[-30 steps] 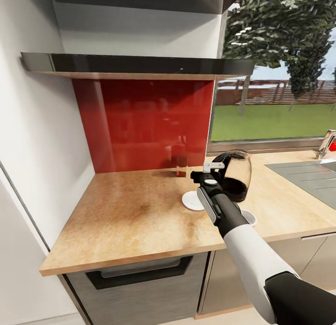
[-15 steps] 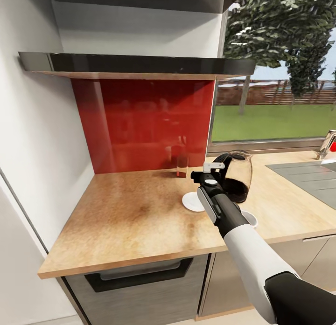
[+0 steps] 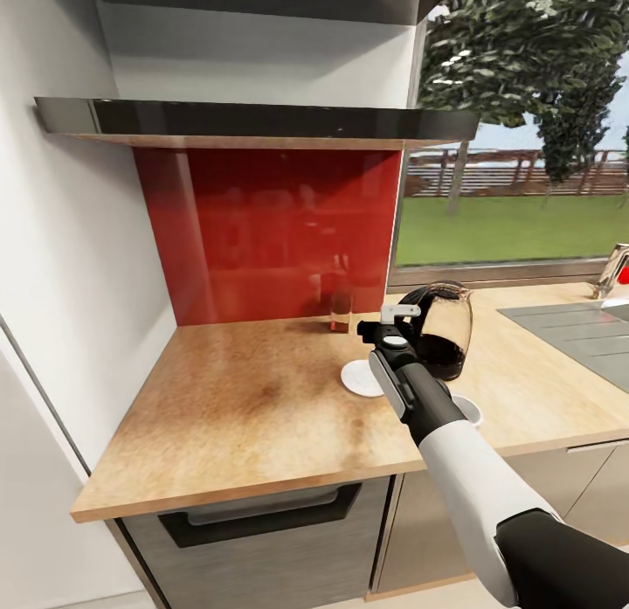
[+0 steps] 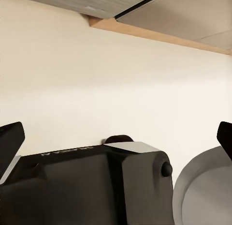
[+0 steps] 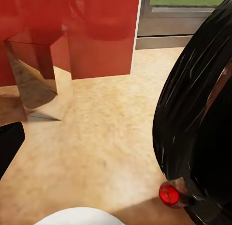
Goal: Set up a coffee station on the kitchen countertop: keep the coffee maker on the countertop, move the bottle of coffee from the kitchen shelf to the counter next to the coffee maker, place a paper coffee filter on top of the coffee maker, put the saucer next to the coffee maker with the coffee cup on the saucer, and place the electric kettle next to the coffee maker.
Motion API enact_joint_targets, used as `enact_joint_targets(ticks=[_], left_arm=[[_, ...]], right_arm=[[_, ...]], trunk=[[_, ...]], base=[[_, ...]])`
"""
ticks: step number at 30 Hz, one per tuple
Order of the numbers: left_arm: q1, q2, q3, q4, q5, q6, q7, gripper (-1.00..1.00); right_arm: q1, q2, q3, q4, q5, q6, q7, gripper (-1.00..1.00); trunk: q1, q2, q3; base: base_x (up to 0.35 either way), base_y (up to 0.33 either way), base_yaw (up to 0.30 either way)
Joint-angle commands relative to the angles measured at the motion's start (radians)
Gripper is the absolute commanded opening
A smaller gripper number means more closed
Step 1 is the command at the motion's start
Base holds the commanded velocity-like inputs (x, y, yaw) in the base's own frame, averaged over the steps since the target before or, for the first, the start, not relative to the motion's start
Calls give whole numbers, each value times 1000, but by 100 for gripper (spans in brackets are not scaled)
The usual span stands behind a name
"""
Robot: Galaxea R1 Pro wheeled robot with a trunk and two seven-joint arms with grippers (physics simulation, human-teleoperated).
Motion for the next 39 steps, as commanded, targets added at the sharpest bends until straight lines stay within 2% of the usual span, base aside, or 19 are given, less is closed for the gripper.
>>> enact_joint_targets(ticks=[1,39], left_arm=[[-1,0,-8,1,6,-7,-1,100],[0,1,-8,1,6,-7,-1,100]], right_arm=[[-1,-1,4,-1,-10,3,-9,100],[-1,-1,4,-1,-10,3,-9,100]], trunk=[[0,-1,-1],[0,-1,-1]], base=[[0,0,0],[27,0,0]])
